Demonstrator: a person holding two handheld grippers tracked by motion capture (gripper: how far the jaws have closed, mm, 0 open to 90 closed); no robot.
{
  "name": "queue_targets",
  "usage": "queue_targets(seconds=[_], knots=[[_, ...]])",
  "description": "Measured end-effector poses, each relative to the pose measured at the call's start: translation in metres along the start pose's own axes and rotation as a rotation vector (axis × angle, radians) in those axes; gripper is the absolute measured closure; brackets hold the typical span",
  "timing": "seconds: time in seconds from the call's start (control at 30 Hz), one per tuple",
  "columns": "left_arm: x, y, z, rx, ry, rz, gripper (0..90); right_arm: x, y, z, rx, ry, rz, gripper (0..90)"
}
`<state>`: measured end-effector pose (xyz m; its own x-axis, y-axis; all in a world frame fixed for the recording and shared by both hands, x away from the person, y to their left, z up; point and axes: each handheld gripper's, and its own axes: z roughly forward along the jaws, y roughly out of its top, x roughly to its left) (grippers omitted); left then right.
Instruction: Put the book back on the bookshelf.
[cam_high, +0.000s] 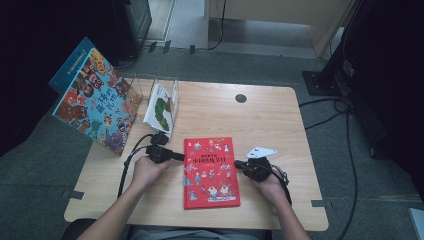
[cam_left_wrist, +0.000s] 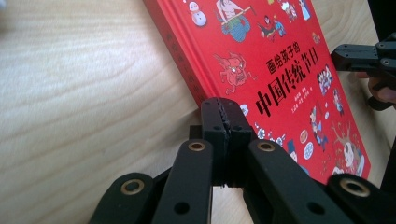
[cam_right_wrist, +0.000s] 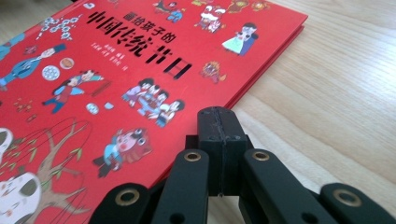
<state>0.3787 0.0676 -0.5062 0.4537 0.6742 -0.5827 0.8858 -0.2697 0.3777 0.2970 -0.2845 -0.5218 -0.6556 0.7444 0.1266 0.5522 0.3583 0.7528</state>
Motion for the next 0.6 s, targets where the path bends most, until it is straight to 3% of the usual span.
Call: queue_targets(seconds=[0.17, 0.37, 0.6], knots=[[0.0001, 0.0061, 0.0035, -0.002, -0.002, 0.015, 90.0, -0.0043, 0.0009, 0.0012, -0.011, -0.026, 0.018, 90.0], [0.0017, 0.0068, 0.0038, -0.012, -0.004, 0.012, 89.5, -0.0078, 0.0014, 0.0017, -0.017, -0.017, 0.044, 90.0], [-0.0077, 0.0001, -0.0018, -0.006, -0.018, 0.021, 73.7, -0.0059, 0.0036, -0.0030, -0.001, -0.022, 0.054, 85.8]])
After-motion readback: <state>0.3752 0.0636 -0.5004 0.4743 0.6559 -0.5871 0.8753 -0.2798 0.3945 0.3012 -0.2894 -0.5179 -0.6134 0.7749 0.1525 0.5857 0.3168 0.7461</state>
